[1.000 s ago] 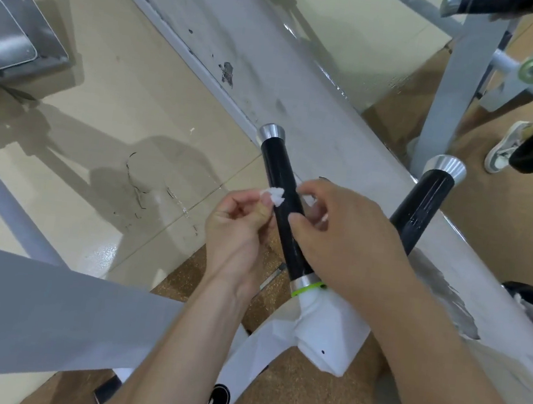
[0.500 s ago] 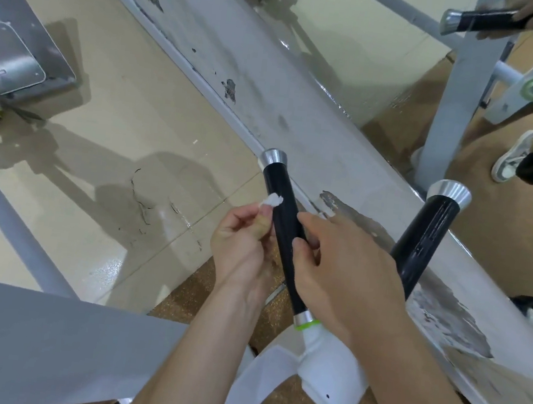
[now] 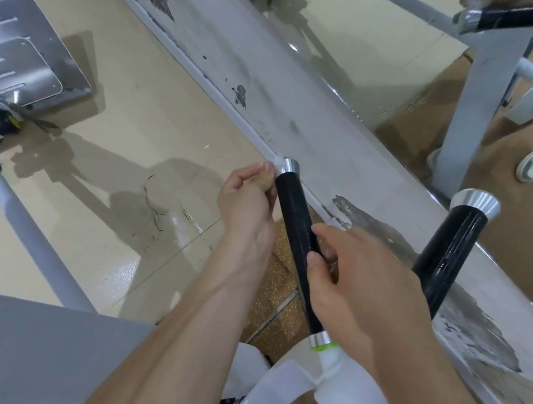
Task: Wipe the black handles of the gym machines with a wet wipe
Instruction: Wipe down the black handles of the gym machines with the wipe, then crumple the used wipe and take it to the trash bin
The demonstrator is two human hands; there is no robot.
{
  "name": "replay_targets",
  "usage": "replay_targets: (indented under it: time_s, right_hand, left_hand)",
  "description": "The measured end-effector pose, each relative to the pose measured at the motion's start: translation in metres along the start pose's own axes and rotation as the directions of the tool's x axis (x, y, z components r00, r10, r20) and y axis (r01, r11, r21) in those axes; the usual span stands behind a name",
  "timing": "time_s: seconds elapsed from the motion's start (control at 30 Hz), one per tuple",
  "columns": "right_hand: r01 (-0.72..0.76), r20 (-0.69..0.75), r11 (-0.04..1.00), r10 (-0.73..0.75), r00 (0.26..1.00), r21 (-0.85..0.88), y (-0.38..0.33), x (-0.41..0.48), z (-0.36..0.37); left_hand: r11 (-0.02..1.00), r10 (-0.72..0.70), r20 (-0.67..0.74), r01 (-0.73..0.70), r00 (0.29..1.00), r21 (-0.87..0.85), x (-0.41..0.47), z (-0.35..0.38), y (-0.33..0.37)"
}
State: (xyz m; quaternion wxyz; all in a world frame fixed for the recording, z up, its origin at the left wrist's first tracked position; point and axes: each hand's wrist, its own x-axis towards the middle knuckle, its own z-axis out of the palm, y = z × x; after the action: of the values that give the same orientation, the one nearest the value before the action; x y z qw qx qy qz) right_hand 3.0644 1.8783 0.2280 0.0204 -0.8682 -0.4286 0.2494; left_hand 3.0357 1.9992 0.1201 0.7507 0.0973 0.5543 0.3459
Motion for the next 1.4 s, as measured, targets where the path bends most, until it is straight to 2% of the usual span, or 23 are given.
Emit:
replay_targets:
  time_s: [0.07,0.13,0.23,0.3,0.33,0.43,0.47,0.6,0.67,0.73,0.8,0.9,0.97,1.03,1.1,1.13,1.17,1.23,1.27,1.33,1.4]
  right_hand:
    - [0.004,-0.002,1.0,-0.004,1.0,0.011,0.0,0.0,-0.001]
    - [-0.007,0.014,1.0,0.006,1.0,0.025,0.0,0.0,-0.002]
    - [0.0,0.013,0.999,-0.001,1.0,0.033,0.0,0.001,-0.001]
    - [0.007,0.01,1.0,-0.007,1.0,0.03,0.001,0.001,0.0]
    - [0.005,0.013,1.0,-0.005,1.0,0.029,0.002,0.002,0.0]
    - [0.01,0.011,0.999,-0.011,1.0,0.037,0.001,0.001,-0.001]
    - [0.016,0.006,0.999,-0.016,1.0,0.039,0.001,0.001,-0.002]
    - [0.029,-0.007,0.999,-0.029,1.0,0.046,0.002,-0.001,-0.003]
    - [0.04,-0.022,0.998,-0.039,0.999,0.043,0.002,-0.003,-0.003]
    - [0.048,-0.045,0.997,-0.045,0.998,0.058,0.004,-0.004,-0.001]
    - [0.045,-0.059,0.996,-0.04,0.997,0.077,0.004,-0.003,0.0]
    - [0.047,-0.068,0.996,-0.041,0.997,0.082,0.005,-0.003,0.001]
    - [0.055,-0.078,0.996,-0.049,0.996,0.072,0.005,-0.002,0.0]
    - [0.052,-0.08,0.995,-0.045,0.996,0.079,0.005,-0.003,-0.001]
    - [0.05,-0.079,0.995,-0.043,0.996,0.082,0.004,-0.003,-0.002]
    - [0.052,-0.083,0.995,-0.045,0.996,0.083,0.004,-0.003,-0.001]
    - [0.052,-0.093,0.995,-0.044,0.995,0.084,0.005,-0.003,-0.001]
    - [0.048,-0.117,0.994,-0.036,0.992,0.099,0.007,-0.002,0.0]
    - [0.045,-0.133,0.991,-0.028,0.991,0.125,0.008,-0.001,0.001]
    - [0.042,-0.185,0.976,-0.002,0.983,0.214,0.009,-0.002,0.003]
    - [0.051,-0.285,0.912,0.074,0.956,0.407,0.012,-0.006,0.001]
  left_hand:
    - [0.997,0.037,-0.003,-0.036,0.999,0.067,0.011,0.003,0.004]
    - [0.966,0.096,0.061,-0.107,0.994,0.233,0.017,0.001,0.009]
    - [0.851,0.171,0.253,-0.272,0.952,0.45,0.024,-0.002,0.018]
    - [0.773,0.151,0.342,-0.326,0.927,0.544,0.03,0.001,0.025]
    - [0.76,0.118,0.344,-0.308,0.932,0.572,0.033,0.002,0.028]
    - [0.855,-0.073,0.245,-0.066,0.967,0.515,0.035,0.002,0.034]
    - [0.859,-0.108,0.221,-0.021,0.969,0.512,0.035,0.002,0.035]
    - [0.717,-0.078,0.151,-0.05,0.986,0.695,0.045,-0.008,0.036]
    - [0.822,-0.075,0.155,-0.027,0.985,0.569,0.047,-0.006,0.041]
    - [0.89,-0.128,0.24,0.004,0.962,0.456,0.048,0.004,0.043]
    - [0.82,-0.21,0.265,0.022,0.941,0.572,0.05,0.014,0.04]
    - [0.667,-0.318,0.182,0.083,0.93,0.74,0.061,0.02,0.035]
    - [0.656,-0.418,0.141,0.19,0.897,0.73,0.068,0.017,0.034]
    - [0.653,-0.535,0.134,0.307,0.834,0.693,0.063,0.006,0.036]
    - [0.645,-0.599,0.168,0.348,0.783,0.68,0.052,-0.012,0.038]
    - [0.681,-0.583,0.186,0.35,0.791,0.644,0.044,-0.023,0.039]
    - [0.747,-0.524,0.199,0.334,0.828,0.575,0.037,-0.032,0.041]
    - [0.875,-0.339,0.217,0.223,0.915,0.429,0.014,-0.047,0.048]
    - [0.906,-0.259,0.233,0.152,0.937,0.395,-0.001,-0.051,0.052]
    - [0.932,-0.153,0.301,0.037,0.941,0.36,-0.037,-0.052,0.061]
    - [0.931,-0.08,0.382,-0.068,0.921,0.358,-0.075,-0.046,0.07]
